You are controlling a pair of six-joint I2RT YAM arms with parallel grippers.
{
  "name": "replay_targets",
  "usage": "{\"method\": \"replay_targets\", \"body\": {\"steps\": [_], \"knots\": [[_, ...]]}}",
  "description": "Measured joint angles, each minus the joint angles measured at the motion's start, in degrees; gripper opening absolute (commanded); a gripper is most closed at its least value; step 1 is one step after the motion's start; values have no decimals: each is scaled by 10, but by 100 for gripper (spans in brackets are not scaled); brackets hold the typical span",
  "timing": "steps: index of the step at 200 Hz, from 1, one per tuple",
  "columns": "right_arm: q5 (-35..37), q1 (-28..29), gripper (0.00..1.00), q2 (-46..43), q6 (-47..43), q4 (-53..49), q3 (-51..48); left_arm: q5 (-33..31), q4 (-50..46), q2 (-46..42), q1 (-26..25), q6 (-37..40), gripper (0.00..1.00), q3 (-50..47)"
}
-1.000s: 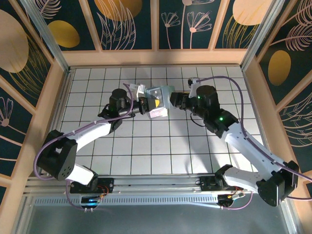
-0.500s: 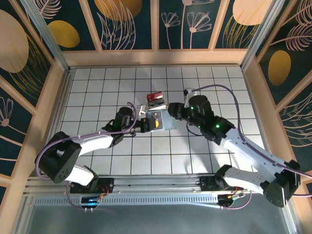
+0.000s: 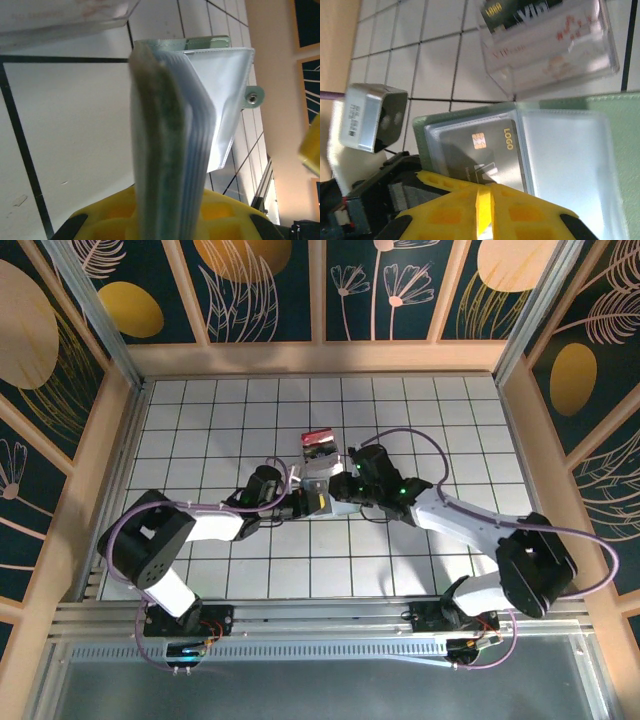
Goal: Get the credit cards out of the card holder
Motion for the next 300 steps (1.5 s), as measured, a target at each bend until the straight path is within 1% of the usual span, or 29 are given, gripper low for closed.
{"method": "replay_targets", "body": {"steps": [56,73,101,137,179,204,253,300], "knots": [[-47,-37,10,69,9,28,0,7,4,36,34,-4,0,8],[-54,-46,8,90,9,32,0,9,5,55,40,-4,0,19],[-67,-67,8,116,14,38,0,14,6,74,49,0,0,28],[-75,-86,8,116,19,49,0,21,6,89,60,9,0,42],[-75,-89,8,116,19,51,0,21,2,108,75,28,0,69],[-74,-95,8,116,19,51,0,24,-17,111,82,47,0,85],[-70,-99,9,102,19,51,0,59,-48,112,83,66,0,97],[-70,-96,10,96,19,62,0,91,-63,112,76,68,11,90]]}}
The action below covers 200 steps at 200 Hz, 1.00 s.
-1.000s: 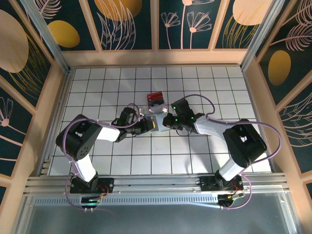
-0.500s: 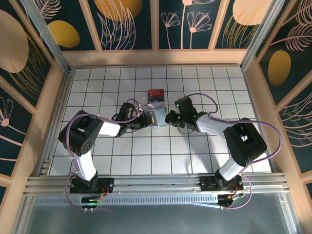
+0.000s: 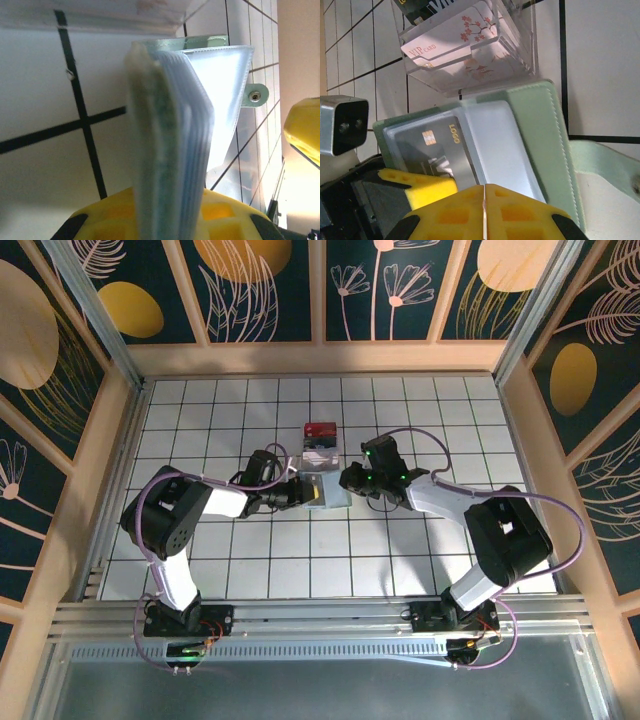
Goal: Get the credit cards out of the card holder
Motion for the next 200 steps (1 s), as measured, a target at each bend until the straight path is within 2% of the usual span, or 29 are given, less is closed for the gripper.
{"method": "replay_targets", "body": {"steps": [28,50,66,121,178,200], "knots": [[0,6,10,3,0,12,0,6,-5,0,-9,3,18,0],[0,7,14,19,0,19,2,6,-17,-1,-10,15,33,0],[0,7,16,32,0,21,2,2,-36,-7,-10,21,39,2],[-1,7,18,71,2,22,2,-65,-139,-62,-10,56,56,10],[0,7,23,76,0,10,24,-203,-230,-153,-11,64,51,12],[2,8,25,76,-1,8,35,-236,-234,-161,-12,63,55,12]]}}
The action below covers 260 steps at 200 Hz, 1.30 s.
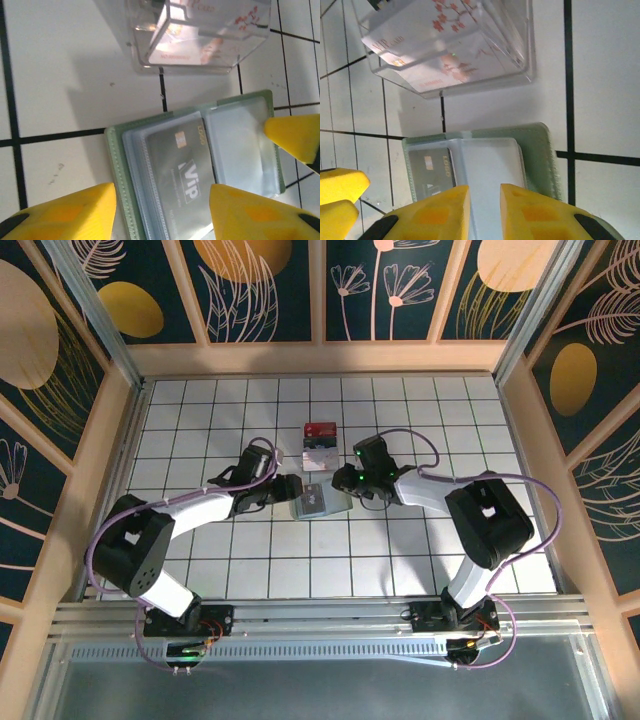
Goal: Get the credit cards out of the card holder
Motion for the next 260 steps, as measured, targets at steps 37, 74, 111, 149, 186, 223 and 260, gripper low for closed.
{"method": "replay_targets", "body": {"steps": [37,74,111,149,186,223,260], "knots": [[1,11,25,10,-6,-10,36,-34,-1,14,-12,-6,60,9],[-11,16,25,49,-8,-2,62,-48,10,54,-26,-3,56,20],[-13,14,24,67,-6,-3,54,-49,20,94,-33,3,49,27],[-19,3,24,58,6,18,7,-50,36,105,-40,7,39,32],[-21,-2,24,20,18,26,-41,-39,67,109,-60,0,34,21],[-19,-5,24,-9,22,18,-63,-33,85,103,-64,-4,29,8],[-17,-7,25,-40,22,10,-57,-33,85,97,-64,-6,27,3]]}}
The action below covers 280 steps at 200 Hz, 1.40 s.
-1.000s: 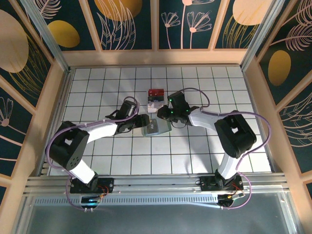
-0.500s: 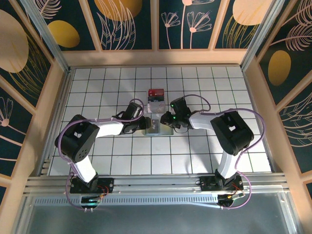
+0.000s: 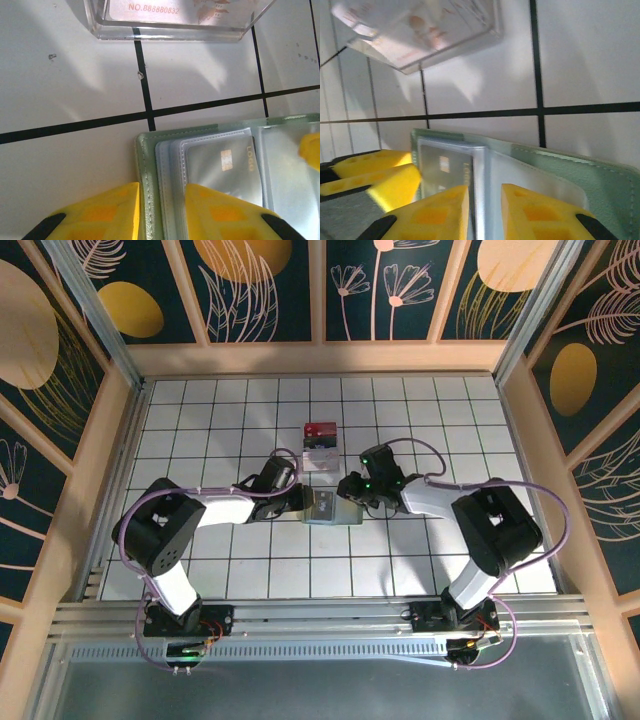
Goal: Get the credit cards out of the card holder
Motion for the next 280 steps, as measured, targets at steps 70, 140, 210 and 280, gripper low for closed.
{"method": "replay_targets", "body": {"steps": [70,140,210,280], "knots": [[-6,23,26,-30,14,-4,14,7,-14,-51,0,0,26,-22],[-33,44,28,17,40,23,-1,28,-16,-51,-12,2,26,-22],[-35,44,29,40,41,26,-6,30,-33,-34,-15,7,25,-22],[-48,40,25,40,50,57,-18,32,-34,-31,-15,7,21,-22]]}}
